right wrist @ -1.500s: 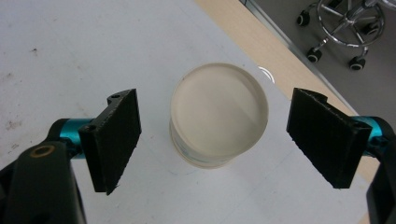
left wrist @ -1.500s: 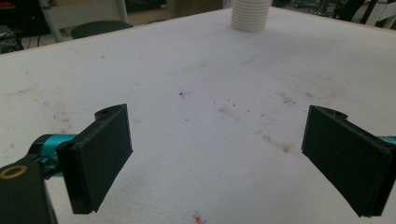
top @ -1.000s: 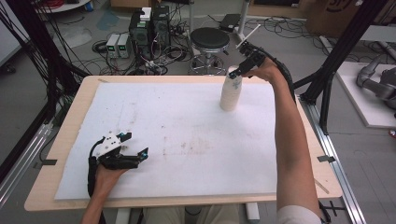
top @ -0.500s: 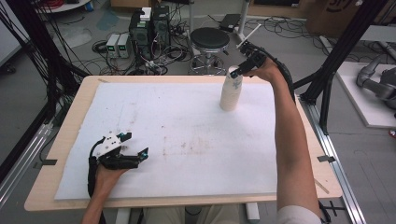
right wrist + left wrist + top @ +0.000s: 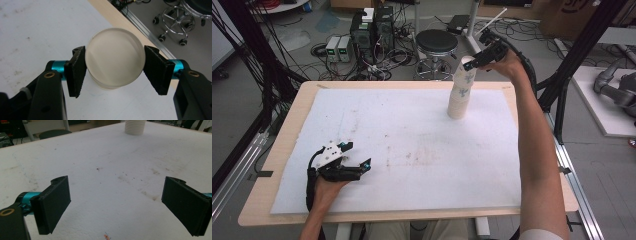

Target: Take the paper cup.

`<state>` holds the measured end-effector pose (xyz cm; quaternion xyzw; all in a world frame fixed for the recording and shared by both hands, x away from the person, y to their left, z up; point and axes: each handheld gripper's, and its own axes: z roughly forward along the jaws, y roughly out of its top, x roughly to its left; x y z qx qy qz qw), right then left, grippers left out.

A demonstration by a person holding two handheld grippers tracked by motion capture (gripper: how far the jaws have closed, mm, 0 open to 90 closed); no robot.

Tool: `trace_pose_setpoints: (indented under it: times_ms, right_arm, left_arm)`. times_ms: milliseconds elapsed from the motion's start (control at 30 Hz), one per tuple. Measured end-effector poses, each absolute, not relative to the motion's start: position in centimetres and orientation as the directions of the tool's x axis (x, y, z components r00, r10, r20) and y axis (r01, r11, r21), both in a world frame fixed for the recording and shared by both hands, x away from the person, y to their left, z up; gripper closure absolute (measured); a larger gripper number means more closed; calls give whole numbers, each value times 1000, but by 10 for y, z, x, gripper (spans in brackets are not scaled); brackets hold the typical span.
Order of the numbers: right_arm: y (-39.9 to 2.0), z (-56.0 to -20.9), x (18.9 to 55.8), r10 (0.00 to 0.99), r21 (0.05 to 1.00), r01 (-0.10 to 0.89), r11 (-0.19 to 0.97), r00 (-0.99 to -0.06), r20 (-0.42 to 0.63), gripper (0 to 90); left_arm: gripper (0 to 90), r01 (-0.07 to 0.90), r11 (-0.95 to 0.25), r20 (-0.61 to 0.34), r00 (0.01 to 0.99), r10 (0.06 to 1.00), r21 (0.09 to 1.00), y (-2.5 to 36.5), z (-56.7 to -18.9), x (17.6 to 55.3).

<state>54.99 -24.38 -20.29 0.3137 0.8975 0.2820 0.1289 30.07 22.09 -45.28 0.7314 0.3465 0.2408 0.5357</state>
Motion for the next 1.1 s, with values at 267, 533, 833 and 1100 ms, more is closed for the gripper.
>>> trace_pose_setpoints:
  times_ms: [267, 533, 833, 1100]
  right_arm:
    - [-251, -171, 540, 634, 620, 458, 637, -769, -83, 384]
    - [-254, -164, 534, 638, 628, 455, 631, -765, -86, 384]
    - [-252, -185, 505, 547, 707, 373, 600, -837, -23, 384]
    - [-253, -208, 467, 459, 810, 292, 508, -888, 32, 384]
  left_arm:
    - [83, 249, -187, -18, 643, 766, 950, 221, -453, 301]
    - [83, 249, -188, -17, 643, 766, 950, 221, -453, 300]
    - [83, 245, -194, -11, 648, 762, 950, 221, -453, 301]
    - [83, 244, -196, -9, 647, 762, 950, 221, -453, 301]
